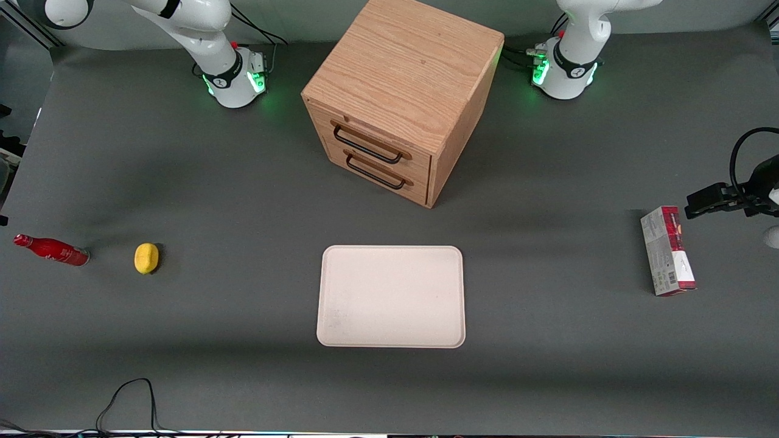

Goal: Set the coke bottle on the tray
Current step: 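Align the open right gripper over the bottle's cap end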

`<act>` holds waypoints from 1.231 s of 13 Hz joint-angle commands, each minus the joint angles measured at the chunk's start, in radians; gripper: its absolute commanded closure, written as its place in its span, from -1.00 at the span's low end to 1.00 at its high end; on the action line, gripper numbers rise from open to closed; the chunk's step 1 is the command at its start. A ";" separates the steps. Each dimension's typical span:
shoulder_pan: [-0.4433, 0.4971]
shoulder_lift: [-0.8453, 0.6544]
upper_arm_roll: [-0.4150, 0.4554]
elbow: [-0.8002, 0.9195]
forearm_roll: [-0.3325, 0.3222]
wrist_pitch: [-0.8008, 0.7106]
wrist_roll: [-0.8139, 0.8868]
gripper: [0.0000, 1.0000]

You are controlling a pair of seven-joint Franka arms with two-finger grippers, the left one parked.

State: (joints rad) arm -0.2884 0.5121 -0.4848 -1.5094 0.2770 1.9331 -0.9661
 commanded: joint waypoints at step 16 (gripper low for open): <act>0.046 0.039 0.005 -0.121 0.108 0.195 0.055 -1.00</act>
State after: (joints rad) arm -0.2460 0.5520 -0.4750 -1.6284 0.3570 2.1071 -0.9127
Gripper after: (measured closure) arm 0.000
